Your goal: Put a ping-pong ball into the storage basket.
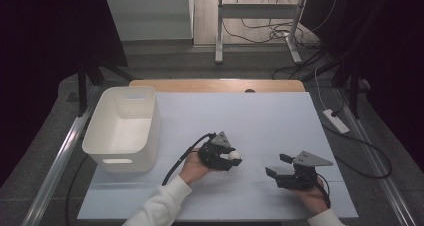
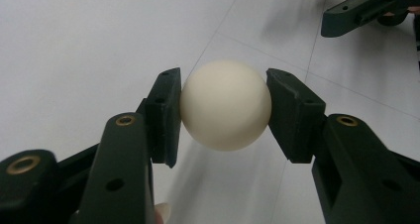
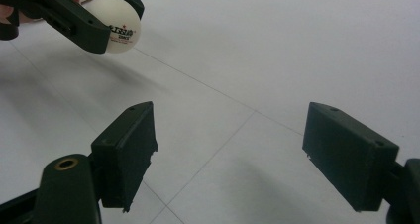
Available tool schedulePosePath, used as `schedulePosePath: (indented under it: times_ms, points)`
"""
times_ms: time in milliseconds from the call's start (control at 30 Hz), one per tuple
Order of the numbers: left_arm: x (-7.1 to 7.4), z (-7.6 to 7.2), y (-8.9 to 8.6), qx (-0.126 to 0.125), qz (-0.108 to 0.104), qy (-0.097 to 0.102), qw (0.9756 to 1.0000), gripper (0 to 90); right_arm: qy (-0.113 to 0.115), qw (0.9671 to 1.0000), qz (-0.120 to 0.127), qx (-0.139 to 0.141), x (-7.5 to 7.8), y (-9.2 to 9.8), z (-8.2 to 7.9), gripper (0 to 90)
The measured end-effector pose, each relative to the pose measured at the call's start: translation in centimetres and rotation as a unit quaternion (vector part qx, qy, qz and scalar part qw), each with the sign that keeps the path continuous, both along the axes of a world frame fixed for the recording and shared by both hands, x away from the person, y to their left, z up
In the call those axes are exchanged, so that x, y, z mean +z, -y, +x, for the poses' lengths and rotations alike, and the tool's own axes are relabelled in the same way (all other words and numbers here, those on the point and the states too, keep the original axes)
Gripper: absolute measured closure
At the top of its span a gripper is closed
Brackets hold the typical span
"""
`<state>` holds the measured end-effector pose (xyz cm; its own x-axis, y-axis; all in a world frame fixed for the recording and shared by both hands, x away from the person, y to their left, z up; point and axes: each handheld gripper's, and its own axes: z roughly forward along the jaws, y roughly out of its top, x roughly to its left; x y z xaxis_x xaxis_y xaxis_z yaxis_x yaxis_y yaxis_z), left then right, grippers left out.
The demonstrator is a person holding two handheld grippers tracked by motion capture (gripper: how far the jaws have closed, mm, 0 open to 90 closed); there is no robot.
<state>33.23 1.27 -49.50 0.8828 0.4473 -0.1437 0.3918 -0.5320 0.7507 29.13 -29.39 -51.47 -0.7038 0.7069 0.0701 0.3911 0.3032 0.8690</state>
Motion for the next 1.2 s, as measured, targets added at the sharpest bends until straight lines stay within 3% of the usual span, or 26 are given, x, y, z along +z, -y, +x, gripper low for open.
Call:
schedulePosePath:
  times_ms: [167, 367, 433, 1200]
  points:
    - [0.3, -0.2, -0.5, 0.006, -0.004, 0.007, 0.9999, 50.8, 0.001, 1.0000, 0.000, 0.001, 0.0, 0.0, 0.0, 20.8]
    - [1.4, -0.8, -1.4, 0.016, -0.029, 0.023, 0.9992, 50.7, 0.001, 1.0000, -0.001, 0.003, 0.0, 0.0, 0.0, 20.8]
    - [1.6, -0.8, -1.7, 0.016, -0.029, 0.028, 0.9991, 50.7, 0.001, 1.0000, -0.001, 0.003, 0.0, 0.0, 0.0, 20.8]
    - [4.8, -2.5, -5.5, 0.062, -0.076, 0.079, 0.9921, 50.7, -0.001, 1.0000, -0.003, 0.002, 0.0, -0.1, -0.1, 20.9]
